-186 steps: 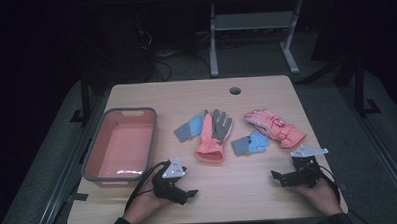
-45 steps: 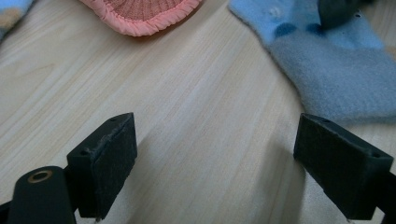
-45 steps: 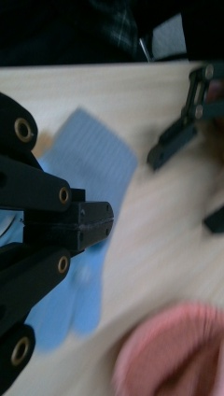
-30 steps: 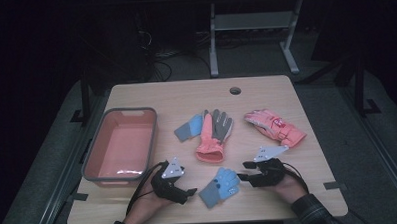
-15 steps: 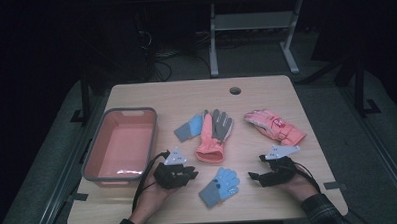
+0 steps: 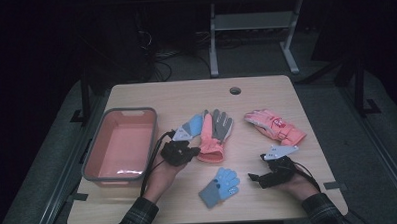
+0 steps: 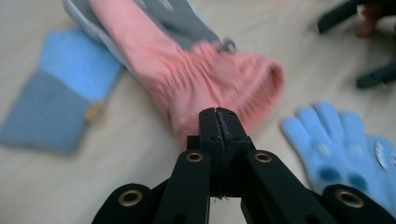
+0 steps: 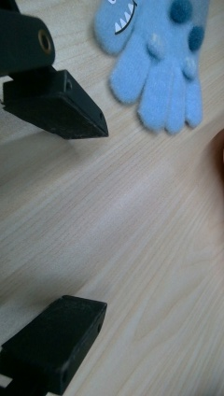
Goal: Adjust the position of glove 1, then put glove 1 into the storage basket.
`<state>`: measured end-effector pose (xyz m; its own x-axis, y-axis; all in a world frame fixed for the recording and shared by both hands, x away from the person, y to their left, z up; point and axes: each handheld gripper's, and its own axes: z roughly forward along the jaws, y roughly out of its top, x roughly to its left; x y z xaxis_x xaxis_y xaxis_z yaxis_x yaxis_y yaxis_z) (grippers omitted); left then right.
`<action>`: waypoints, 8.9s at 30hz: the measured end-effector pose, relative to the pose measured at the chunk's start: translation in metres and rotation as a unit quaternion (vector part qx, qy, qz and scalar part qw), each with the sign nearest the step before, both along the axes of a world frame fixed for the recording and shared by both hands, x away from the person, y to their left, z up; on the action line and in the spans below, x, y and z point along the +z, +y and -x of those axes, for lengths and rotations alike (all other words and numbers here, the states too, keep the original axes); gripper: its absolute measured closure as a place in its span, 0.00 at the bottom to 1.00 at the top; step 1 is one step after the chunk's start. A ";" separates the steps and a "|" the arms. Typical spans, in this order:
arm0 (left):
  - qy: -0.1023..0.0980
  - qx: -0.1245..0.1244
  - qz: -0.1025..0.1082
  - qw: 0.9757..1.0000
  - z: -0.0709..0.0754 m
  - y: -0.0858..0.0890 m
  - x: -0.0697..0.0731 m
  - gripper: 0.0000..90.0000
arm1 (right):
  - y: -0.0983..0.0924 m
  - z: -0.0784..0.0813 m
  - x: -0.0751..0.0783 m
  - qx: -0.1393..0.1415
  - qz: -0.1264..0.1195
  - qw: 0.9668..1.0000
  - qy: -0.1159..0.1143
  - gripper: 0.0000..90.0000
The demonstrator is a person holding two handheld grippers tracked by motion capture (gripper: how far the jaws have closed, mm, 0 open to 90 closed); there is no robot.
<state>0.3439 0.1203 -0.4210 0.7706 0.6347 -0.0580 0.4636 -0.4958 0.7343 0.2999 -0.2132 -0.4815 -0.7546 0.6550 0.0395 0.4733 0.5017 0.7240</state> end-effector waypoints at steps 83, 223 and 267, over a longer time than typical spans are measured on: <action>0.029 0.054 -0.028 0.998 -0.081 -0.029 -0.031 0.98 | 0.000 -0.001 0.000 0.000 0.001 1.000 -0.002 0.15; 0.093 -0.104 -0.016 0.990 0.067 -0.050 -0.020 0.83 | 0.000 -0.002 0.000 0.000 0.001 1.000 0.000 0.15; 0.028 -0.126 -0.089 0.988 0.071 -0.067 -0.038 0.51 | 0.000 -0.002 0.000 0.003 0.001 1.000 0.000 0.15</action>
<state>0.2727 0.0531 -0.4590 0.9042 0.4269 -0.0104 0.3467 -0.7196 0.6017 0.3023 -0.2132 -0.4815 -0.7579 0.6513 0.0383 0.4710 0.5056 0.7229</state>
